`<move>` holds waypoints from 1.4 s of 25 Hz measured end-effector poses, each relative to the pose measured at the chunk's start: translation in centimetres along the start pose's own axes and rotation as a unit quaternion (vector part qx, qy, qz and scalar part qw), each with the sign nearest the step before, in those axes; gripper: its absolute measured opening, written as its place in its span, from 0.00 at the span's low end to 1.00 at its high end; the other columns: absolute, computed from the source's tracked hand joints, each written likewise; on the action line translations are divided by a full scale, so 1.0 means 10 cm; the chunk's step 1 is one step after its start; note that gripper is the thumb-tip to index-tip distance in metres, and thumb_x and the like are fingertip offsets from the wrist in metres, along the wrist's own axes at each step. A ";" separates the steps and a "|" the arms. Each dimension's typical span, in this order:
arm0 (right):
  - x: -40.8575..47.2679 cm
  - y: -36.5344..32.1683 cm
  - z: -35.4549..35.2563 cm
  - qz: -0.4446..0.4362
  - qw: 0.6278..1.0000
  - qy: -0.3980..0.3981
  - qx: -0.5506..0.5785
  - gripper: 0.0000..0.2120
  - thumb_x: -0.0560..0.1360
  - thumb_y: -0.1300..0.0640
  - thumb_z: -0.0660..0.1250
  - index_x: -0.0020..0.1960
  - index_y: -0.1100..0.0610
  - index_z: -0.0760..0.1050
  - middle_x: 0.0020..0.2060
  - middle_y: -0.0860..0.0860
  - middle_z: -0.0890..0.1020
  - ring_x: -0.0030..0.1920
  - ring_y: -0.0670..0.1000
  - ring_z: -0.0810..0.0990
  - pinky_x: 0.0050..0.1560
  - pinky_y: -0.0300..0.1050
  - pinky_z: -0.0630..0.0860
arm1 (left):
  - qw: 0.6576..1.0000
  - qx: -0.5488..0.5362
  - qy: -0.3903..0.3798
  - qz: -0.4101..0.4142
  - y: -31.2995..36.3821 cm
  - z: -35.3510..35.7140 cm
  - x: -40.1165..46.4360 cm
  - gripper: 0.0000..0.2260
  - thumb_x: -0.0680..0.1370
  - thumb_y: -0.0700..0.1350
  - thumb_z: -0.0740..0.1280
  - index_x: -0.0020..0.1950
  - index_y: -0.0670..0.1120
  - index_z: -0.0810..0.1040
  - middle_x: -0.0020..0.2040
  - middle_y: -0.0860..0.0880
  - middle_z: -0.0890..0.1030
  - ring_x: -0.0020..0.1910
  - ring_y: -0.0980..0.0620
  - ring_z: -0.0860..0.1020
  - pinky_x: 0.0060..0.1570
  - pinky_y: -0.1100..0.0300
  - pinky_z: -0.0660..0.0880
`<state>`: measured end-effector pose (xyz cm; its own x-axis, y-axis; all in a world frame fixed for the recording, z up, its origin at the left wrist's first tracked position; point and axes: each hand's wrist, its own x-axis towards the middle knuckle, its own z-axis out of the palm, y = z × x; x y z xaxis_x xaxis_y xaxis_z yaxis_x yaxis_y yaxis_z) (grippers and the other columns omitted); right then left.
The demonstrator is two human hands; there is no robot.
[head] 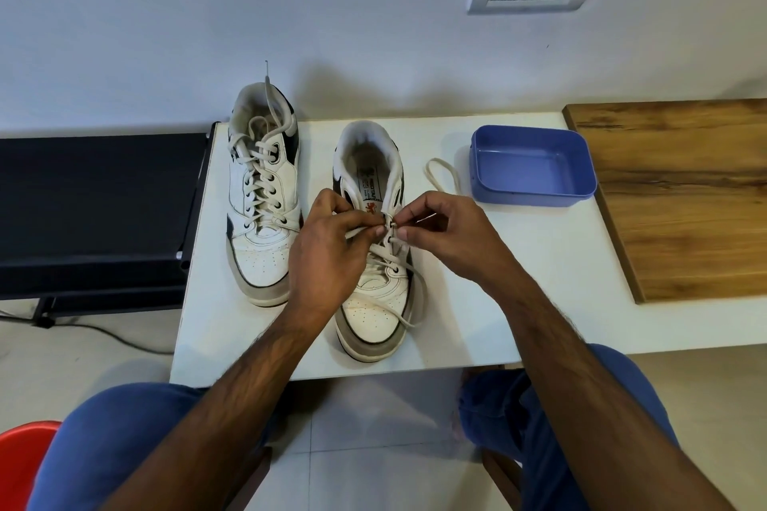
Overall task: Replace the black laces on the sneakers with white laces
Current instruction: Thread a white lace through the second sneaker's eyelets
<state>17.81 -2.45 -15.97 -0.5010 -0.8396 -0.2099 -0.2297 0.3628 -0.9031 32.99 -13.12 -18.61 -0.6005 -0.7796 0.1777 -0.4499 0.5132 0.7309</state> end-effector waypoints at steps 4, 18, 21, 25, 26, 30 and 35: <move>0.03 0.01 0.05 -0.024 0.999 0.022 -0.031 0.04 0.73 0.59 0.77 0.47 0.55 0.83 0.39 0.47 0.85 0.41 0.45 0.83 0.47 0.42 0.80 | 0.999 -0.029 -0.016 0.010 -0.02 0.00 0.01 0.08 0.76 0.48 0.75 0.55 0.52 0.87 0.45 0.58 0.69 0.46 0.62 0.74 0.45 0.54 0.79; 0.10 -0.09 -0.17 0.021 0.891 0.160 0.425 0.08 0.84 0.66 0.56 0.49 0.57 0.69 0.31 0.50 0.78 0.36 0.51 0.77 0.41 0.42 0.76 | 0.996 0.044 -0.047 0.060 -0.06 -0.17 0.06 0.12 0.72 0.58 0.76 0.50 0.53 0.86 0.46 0.55 0.70 0.43 0.58 0.72 0.35 0.62 0.69; 0.09 -0.04 -0.13 0.030 0.991 0.082 0.105 0.06 0.83 0.61 0.61 0.49 0.54 0.72 0.33 0.48 0.77 0.35 0.49 0.73 0.40 0.45 0.71 | 0.994 0.023 -0.064 0.082 -0.12 -0.18 0.07 0.13 0.74 0.59 0.74 0.53 0.52 0.86 0.48 0.53 0.71 0.49 0.55 0.72 0.44 0.57 0.72; 0.04 -0.01 0.03 0.001 0.992 -0.054 -0.114 0.06 0.82 0.50 0.65 0.51 0.52 0.77 0.41 0.46 0.82 0.41 0.44 0.79 0.42 0.42 0.72 | 0.994 0.028 0.000 0.106 -0.11 -0.22 0.12 0.13 0.83 0.56 0.61 0.59 0.56 0.83 0.63 0.49 0.71 0.59 0.52 0.67 0.56 0.56 0.62; 0.04 -0.02 0.03 -0.005 0.993 -0.053 -0.107 0.06 0.81 0.51 0.67 0.51 0.53 0.77 0.38 0.43 0.81 0.38 0.41 0.77 0.40 0.38 0.71 | 0.995 0.025 0.011 0.093 -0.10 -0.23 0.13 0.14 0.83 0.55 0.59 0.61 0.57 0.82 0.68 0.50 0.70 0.62 0.53 0.67 0.59 0.57 0.60; 0.07 0.01 0.03 -0.052 0.992 -0.025 -0.110 0.02 0.79 0.58 0.69 0.48 0.56 0.78 0.44 0.49 0.79 0.42 0.44 0.76 0.44 0.39 0.70 | 0.995 -0.014 -0.046 0.083 -0.20 -0.21 0.18 0.13 0.84 0.51 0.60 0.68 0.57 0.76 0.74 0.53 0.68 0.73 0.54 0.66 0.69 0.45 0.67; 0.07 -0.06 -0.05 -0.012 0.977 0.032 0.209 0.09 0.80 0.65 0.63 0.43 0.55 0.74 0.48 0.52 0.85 0.49 0.50 0.82 0.45 0.40 0.70 | 0.994 -0.033 -0.065 0.081 -0.17 -0.30 0.20 0.10 0.83 0.45 0.65 0.65 0.52 0.77 0.74 0.53 0.71 0.73 0.60 0.67 0.65 0.76 0.60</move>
<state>17.16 -3.09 -15.36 -0.5538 -0.8139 -0.1754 0.1132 0.1352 -0.9843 34.51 -16.67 -17.57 -0.7439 -0.6332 0.2136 -0.2984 0.6008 0.7417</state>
